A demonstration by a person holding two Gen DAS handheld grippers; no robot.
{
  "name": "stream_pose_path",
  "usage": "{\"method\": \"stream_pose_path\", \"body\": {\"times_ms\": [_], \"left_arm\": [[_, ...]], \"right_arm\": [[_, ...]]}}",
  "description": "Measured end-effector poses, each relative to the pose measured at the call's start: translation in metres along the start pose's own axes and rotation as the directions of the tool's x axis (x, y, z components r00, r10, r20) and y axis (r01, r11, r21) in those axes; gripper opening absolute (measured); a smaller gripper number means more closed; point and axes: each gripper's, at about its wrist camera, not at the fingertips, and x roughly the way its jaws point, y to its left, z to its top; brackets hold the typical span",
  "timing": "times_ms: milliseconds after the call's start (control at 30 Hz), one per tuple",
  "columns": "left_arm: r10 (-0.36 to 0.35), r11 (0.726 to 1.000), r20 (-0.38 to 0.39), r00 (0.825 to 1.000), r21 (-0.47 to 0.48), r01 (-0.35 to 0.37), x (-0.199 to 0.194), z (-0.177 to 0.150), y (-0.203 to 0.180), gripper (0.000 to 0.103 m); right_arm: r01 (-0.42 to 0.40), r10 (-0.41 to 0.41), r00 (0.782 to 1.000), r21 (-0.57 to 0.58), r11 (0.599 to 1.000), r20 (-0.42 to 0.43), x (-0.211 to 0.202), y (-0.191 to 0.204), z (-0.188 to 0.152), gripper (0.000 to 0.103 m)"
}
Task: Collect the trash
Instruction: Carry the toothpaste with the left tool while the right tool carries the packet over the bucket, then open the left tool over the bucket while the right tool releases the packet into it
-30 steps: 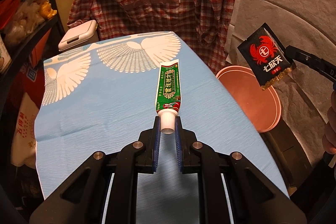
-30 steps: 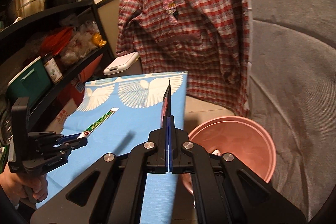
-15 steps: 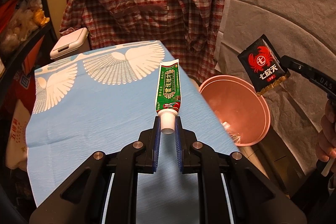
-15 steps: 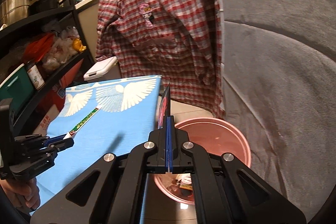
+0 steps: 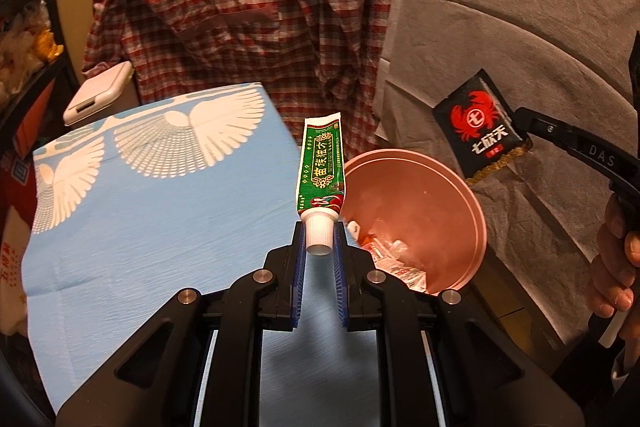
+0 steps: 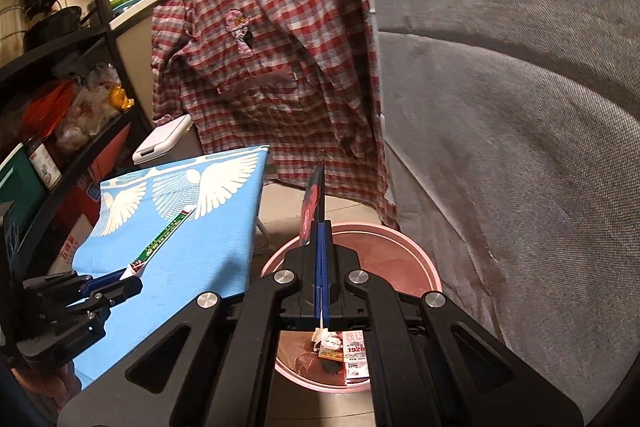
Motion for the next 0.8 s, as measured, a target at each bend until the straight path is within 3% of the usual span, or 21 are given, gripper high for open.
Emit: {"method": "stream_pose_path", "body": {"times_ms": [533,633,700,800], "left_arm": [[-0.074,0.997,-0.113,0.991,0.030,0.078,0.058,0.009,-0.056,0.014],[-0.094,0.995,-0.101,0.991,0.008,0.095,0.066,0.017,-0.060,0.015],[-0.106,0.994,-0.090,0.990,-0.014,0.105,0.070,0.021,-0.060,0.025],[-0.126,0.991,-0.077,0.989,-0.045,0.123,0.072,0.024,-0.056,0.025]], "right_arm": [[0.040,-0.039,0.993,0.012,0.999,-0.111,0.034,-0.015,-0.003,0.000],[0.061,-0.058,0.990,0.023,0.998,-0.127,0.041,-0.019,-0.004,0.004],[0.063,-0.058,0.989,0.035,0.997,-0.139,0.045,-0.023,-0.004,0.005],[0.067,-0.061,0.988,0.037,0.997,-0.144,0.049,-0.025,-0.003,0.005]]}}
